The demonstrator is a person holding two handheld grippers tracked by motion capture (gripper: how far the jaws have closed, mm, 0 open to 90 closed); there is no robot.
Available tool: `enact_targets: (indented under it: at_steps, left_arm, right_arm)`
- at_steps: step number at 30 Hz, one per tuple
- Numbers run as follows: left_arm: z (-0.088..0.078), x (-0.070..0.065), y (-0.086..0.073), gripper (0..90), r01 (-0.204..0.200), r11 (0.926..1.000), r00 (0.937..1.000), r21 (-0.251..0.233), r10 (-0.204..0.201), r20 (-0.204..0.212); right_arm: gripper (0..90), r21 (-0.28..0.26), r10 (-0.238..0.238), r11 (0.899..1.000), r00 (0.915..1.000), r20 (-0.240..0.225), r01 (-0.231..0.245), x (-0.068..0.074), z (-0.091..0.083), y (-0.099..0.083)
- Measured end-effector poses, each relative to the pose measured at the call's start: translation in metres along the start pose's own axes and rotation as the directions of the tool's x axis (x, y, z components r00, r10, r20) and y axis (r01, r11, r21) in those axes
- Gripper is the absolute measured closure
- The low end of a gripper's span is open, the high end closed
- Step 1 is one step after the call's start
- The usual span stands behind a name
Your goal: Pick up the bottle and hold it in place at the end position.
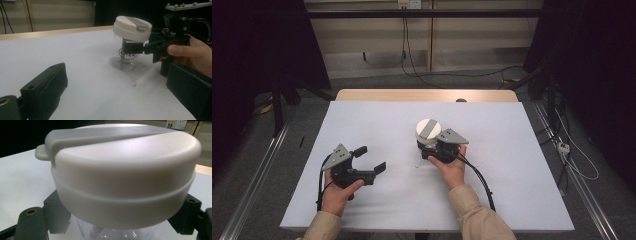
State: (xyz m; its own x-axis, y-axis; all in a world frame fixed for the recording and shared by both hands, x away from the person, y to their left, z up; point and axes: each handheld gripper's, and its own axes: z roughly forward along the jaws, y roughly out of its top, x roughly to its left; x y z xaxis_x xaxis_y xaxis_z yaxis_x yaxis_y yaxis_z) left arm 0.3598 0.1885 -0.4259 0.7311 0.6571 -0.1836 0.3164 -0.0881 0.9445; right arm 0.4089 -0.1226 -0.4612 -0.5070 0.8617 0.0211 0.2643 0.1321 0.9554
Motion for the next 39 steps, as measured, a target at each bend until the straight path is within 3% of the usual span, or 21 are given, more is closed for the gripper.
enact_targets:
  at_steps: [9, 17, 26, 36, 39]
  left_arm:
    - [0.022, -0.007, 0.01, 6.5, 0.009, 0.9999, 0.9996, 0.015, -0.009, 0.025]
    - [0.036, -0.012, 0.017, 17.3, -0.006, 0.9996, 0.9984, 0.028, 0.004, 0.056]
    - [0.052, -0.02, 0.021, 26.6, -0.05, 0.9977, 0.9969, 0.045, 0.047, 0.063]
    - [0.065, -0.026, 0.03, 47.3, -0.047, 0.9965, 0.9955, 0.069, 0.041, 0.086]
    - [0.068, -0.025, 0.031, 55.8, -0.025, 0.9968, 0.9944, 0.075, 0.017, 0.105]
  right_arm:
    - [19.3, 0.001, 0.004, 1.0, 1.0, 0.001, -0.004, 0.0, 0.0, 0.0]
    - [19.2, 0.003, 0.009, 1.0, 1.0, 0.0, -0.009, -0.001, 0.0, 0.0]
    - [19.3, 0.004, 0.01, 1.0, 0.9999, 0.002, -0.01, 0.0, 0.0, 0.0]
    - [19.3, 0.004, 0.008, 1.0, 1.0, 0.001, -0.008, 0.0, 0.0, 0.0]
    - [19.3, 0.006, 0.01, 1.0, 1.0, 0.002, -0.01, -0.001, 0.0, 0.0]
